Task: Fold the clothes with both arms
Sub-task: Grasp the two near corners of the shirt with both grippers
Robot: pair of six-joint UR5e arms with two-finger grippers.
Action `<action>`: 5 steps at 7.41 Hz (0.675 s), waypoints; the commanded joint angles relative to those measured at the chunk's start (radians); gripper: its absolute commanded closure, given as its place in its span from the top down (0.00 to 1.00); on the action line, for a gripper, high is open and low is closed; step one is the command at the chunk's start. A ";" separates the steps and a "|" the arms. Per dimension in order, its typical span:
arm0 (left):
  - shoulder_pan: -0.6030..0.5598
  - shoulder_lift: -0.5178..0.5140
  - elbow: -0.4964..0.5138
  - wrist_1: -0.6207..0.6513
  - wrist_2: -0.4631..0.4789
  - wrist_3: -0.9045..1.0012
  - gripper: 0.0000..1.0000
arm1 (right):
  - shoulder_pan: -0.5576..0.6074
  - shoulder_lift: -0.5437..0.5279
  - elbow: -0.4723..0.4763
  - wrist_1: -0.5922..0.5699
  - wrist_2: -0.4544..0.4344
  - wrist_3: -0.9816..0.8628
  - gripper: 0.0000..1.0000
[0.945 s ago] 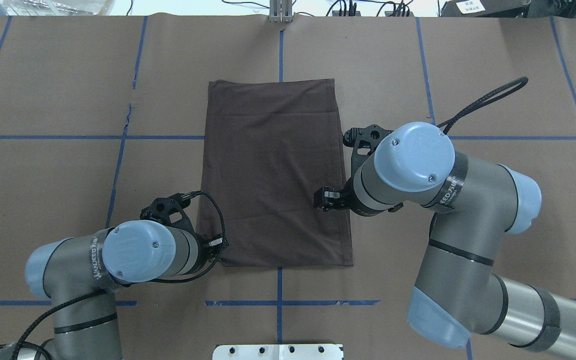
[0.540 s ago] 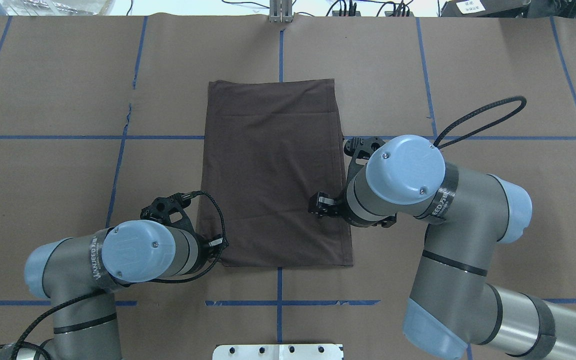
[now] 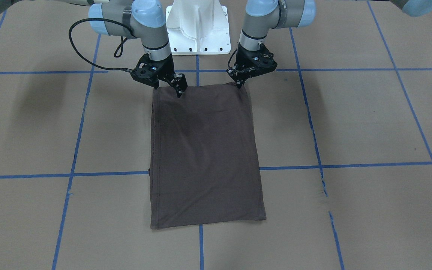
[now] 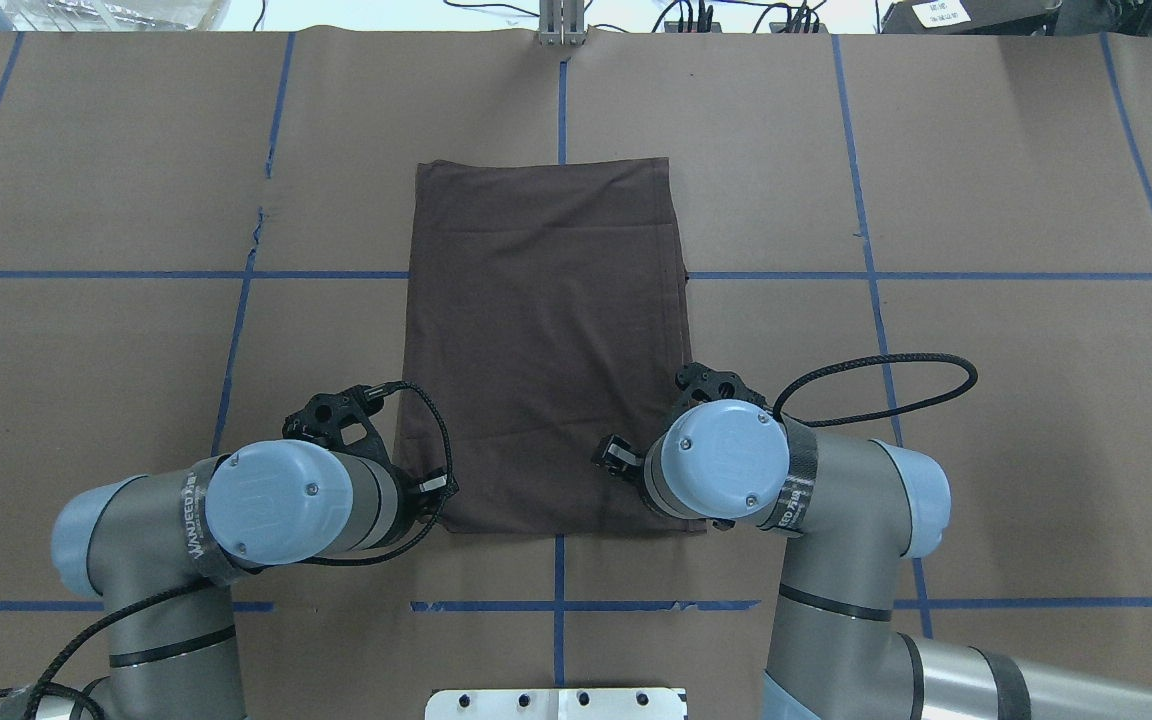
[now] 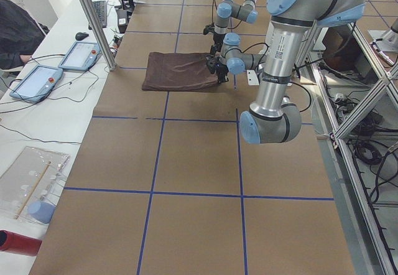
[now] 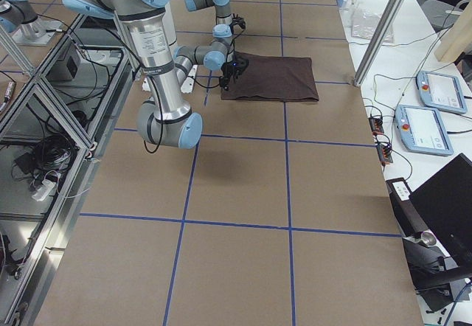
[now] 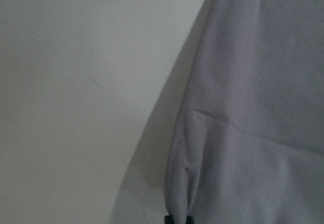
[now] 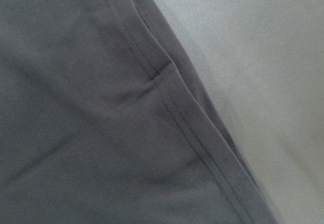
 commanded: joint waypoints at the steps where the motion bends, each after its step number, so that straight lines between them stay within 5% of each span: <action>1: 0.000 0.000 0.000 0.000 0.002 -0.001 0.00 | -0.011 -0.014 -0.012 -0.010 -0.003 0.004 1.00; 5: -0.002 0.000 0.000 0.000 0.002 -0.001 0.00 | -0.011 -0.014 -0.033 -0.008 -0.003 0.002 1.00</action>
